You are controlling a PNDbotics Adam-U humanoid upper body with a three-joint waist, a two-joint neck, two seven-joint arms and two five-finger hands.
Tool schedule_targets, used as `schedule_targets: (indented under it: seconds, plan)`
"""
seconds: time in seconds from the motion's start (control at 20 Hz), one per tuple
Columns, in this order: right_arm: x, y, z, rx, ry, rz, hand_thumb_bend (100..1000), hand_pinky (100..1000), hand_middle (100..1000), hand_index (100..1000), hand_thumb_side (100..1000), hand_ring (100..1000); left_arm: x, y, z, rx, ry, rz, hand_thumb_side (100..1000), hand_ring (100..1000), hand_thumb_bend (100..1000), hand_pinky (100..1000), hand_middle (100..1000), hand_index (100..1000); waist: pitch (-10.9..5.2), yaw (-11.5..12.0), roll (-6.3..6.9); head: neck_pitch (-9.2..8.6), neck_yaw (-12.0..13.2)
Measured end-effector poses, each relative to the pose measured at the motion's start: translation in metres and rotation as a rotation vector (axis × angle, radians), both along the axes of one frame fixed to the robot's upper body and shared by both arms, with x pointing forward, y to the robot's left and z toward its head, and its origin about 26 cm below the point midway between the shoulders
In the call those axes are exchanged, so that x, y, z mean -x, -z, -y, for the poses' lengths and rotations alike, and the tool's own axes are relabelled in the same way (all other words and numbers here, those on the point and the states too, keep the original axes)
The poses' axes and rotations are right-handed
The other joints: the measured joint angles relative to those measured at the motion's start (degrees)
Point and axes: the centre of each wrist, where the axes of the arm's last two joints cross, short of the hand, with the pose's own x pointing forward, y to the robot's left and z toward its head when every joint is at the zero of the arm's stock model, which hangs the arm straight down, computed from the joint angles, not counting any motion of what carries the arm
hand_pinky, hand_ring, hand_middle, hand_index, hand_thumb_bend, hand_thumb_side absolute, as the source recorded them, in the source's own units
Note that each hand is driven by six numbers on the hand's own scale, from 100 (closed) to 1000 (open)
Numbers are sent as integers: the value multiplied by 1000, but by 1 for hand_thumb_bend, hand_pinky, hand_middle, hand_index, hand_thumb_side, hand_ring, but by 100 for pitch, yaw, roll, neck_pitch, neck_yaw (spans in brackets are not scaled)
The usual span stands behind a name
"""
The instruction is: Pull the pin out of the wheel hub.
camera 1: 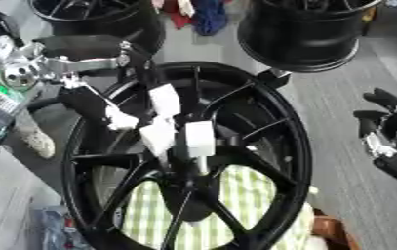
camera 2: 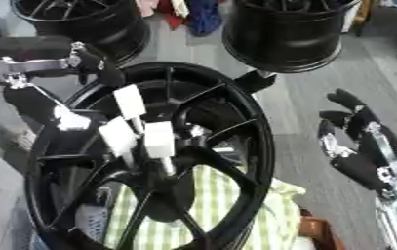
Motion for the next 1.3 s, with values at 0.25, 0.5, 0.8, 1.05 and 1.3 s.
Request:
schedule_targets:
  seconds: [0.25, 0.5, 0.8, 1.05, 1.3]
  plan:
    - [0, 0, 1, 4, 1, -1, 100, 850, 911, 974, 363, 803, 4, -1, 2, -26, 19, -17, 467, 637, 346, 516, 655, 839, -13, 6, 31, 0, -16]
    - [0, -1, 2, 7, 1, -1, 100, 850, 911, 974, 363, 803, 10, 0, 7, -59, 54, -37, 467, 631, 346, 509, 654, 841, -19, 7, 31, 0, -17]
    - [0, 0, 2, 7, 1, -1, 100, 850, 910, 974, 362, 803, 15, 3, 15, -94, 93, -71, 469, 650, 346, 514, 671, 845, -20, 7, 31, 0, -17]
    - [0, 0, 2, 7, 1, -1, 100, 850, 910, 974, 361, 803, 15, 10, 20, -123, 110, -102, 465, 650, 346, 529, 689, 846, -21, 6, 31, 0, -16]
    - [0, 0, 2, 7, 1, -1, 100, 850, 910, 974, 361, 803, 15, 16, 27, -137, 130, -115, 455, 641, 336, 536, 695, 844, -23, -5, 28, 0, -14]
